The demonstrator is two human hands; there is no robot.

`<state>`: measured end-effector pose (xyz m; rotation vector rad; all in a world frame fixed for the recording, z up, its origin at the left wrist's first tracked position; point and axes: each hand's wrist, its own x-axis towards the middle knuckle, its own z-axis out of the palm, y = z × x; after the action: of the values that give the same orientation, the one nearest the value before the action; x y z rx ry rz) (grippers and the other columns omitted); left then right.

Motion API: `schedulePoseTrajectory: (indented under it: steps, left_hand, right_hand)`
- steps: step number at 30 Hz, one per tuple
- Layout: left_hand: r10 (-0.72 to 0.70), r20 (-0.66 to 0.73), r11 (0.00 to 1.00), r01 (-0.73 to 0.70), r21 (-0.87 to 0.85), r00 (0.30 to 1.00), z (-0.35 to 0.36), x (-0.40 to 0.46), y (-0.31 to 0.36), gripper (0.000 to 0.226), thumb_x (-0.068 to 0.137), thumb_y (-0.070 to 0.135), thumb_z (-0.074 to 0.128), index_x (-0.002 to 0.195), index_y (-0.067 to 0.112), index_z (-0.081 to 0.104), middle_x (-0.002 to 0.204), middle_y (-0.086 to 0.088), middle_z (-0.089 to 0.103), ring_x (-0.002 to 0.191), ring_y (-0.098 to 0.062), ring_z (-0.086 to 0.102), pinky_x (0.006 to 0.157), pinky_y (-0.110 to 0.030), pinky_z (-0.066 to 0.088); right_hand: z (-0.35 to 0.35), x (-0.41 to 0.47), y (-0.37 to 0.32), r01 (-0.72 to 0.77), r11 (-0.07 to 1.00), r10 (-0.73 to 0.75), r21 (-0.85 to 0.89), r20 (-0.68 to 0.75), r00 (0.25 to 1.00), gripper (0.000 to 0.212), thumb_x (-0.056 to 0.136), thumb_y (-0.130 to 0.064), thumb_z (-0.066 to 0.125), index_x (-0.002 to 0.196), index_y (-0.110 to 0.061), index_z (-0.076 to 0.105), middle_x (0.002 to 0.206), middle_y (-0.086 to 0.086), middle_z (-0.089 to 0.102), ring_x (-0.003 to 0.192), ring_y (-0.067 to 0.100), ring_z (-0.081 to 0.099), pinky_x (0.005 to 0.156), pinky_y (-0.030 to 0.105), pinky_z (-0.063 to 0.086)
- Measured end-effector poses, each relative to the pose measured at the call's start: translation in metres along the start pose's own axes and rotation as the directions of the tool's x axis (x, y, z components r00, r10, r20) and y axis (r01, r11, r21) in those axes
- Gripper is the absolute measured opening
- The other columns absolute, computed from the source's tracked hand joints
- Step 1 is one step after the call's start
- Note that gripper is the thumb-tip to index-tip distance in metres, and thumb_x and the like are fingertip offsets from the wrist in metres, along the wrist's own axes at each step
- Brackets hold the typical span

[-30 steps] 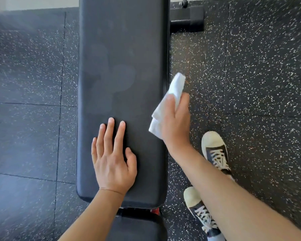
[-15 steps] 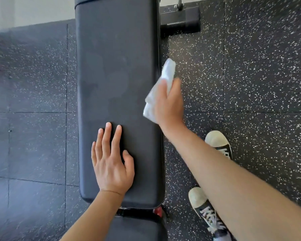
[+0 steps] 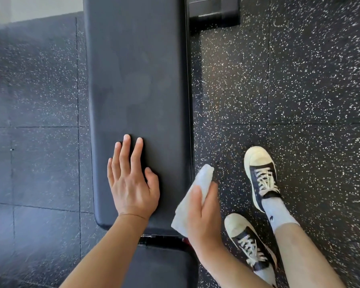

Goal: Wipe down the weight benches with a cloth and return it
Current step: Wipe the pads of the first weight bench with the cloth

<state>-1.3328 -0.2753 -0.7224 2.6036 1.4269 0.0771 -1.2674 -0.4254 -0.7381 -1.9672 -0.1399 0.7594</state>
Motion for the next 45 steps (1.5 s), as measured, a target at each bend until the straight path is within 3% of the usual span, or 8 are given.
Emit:
schedulePoseTrajectory:
  steps: [5,13,26,30,32,39,42,45]
  left_hand:
    - [-0.002,-0.002,1.0,0.002,-0.006,1.0,-0.001,-0.002,0.002,0.073,0.089,0.027,0.043,0.161,0.026,0.032,0.173,0.003,0.021,0.16,-0.024,0.017,0.126,-0.054,0.02]
    - [-0.006,-0.005,1.0,0.006,-0.005,1.0,-0.001,-0.002,0.0,0.072,0.089,0.028,0.043,0.161,0.027,0.033,0.173,0.004,0.021,0.16,-0.023,0.017,0.127,-0.051,0.018]
    - [-0.015,-0.015,1.0,0.015,-0.024,1.0,0.002,-0.001,-0.001,0.073,0.091,0.029,0.042,0.162,0.032,0.03,0.173,0.006,0.018,0.161,-0.021,0.014,0.129,-0.046,0.012]
    - [-0.013,-0.021,1.0,0.013,-0.026,1.0,0.002,-0.003,0.0,0.073,0.091,0.029,0.042,0.162,0.031,0.03,0.173,0.006,0.019,0.161,-0.021,0.015,0.129,-0.046,0.012]
    - [-0.011,-0.021,1.0,0.011,-0.021,1.0,0.003,-0.002,-0.003,0.073,0.091,0.029,0.043,0.162,0.031,0.03,0.173,0.006,0.018,0.161,-0.022,0.015,0.129,-0.047,0.012]
    - [-0.013,0.003,1.0,0.013,-0.019,1.0,-0.002,-0.001,0.002,0.073,0.09,0.028,0.043,0.162,0.028,0.031,0.173,0.003,0.02,0.16,-0.025,0.017,0.128,-0.051,0.015]
    - [-0.013,0.007,1.0,0.013,-0.023,1.0,-0.005,0.0,0.003,0.072,0.09,0.026,0.043,0.161,0.025,0.033,0.172,0.001,0.021,0.16,-0.026,0.017,0.127,-0.052,0.017]
    - [-0.007,-0.009,1.0,0.007,-0.026,1.0,-0.005,-0.001,0.004,0.072,0.089,0.024,0.044,0.161,0.023,0.034,0.172,-0.002,0.023,0.159,-0.028,0.018,0.126,-0.054,0.018]
  right_hand:
    - [0.004,0.033,-0.022,-0.044,0.999,0.044,0.0,0.005,0.999,0.025,0.1,-0.045,0.04,0.097,-0.021,0.043,0.086,0.003,0.06,0.075,0.027,0.057,0.071,0.046,0.049]
    - [0.047,0.196,-0.118,0.054,0.998,-0.05,0.021,-0.146,0.988,0.027,0.1,-0.045,0.044,0.097,-0.018,0.048,0.089,-0.003,0.063,0.077,0.018,0.059,0.07,0.037,0.044]
    - [0.004,0.009,0.004,-0.003,1.0,0.002,-0.014,-0.011,1.0,0.019,0.103,-0.054,0.042,0.096,-0.036,0.042,0.085,-0.013,0.058,0.074,0.009,0.059,0.064,0.024,0.045]
    - [0.012,0.05,-0.02,-0.049,0.996,0.048,0.072,0.015,0.999,0.022,0.099,-0.048,0.045,0.089,-0.03,0.04,0.076,-0.009,0.05,0.068,0.013,0.052,0.065,0.036,0.044]
    - [0.025,0.102,-0.046,-0.142,0.965,0.138,0.221,0.036,0.99,0.023,0.098,-0.046,0.047,0.084,-0.029,0.042,0.073,-0.01,0.044,0.066,0.006,0.049,0.064,0.028,0.038]
    - [0.034,0.173,-0.096,0.0,0.989,0.007,0.149,-0.053,0.999,0.028,0.106,-0.038,0.044,0.098,-0.013,0.05,0.083,-0.01,0.058,0.074,-0.005,0.054,0.066,0.013,0.039]
    - [0.025,0.118,-0.054,-0.049,0.99,0.05,0.134,-0.003,0.999,0.033,0.104,-0.048,0.039,0.099,-0.017,0.048,0.088,-0.004,0.06,0.082,0.013,0.057,0.076,0.031,0.042]
    - [0.013,0.047,-0.008,-0.088,0.986,0.087,0.139,0.012,0.996,0.03,0.106,-0.051,0.038,0.098,-0.023,0.046,0.089,-0.007,0.058,0.083,0.013,0.056,0.078,0.032,0.041]
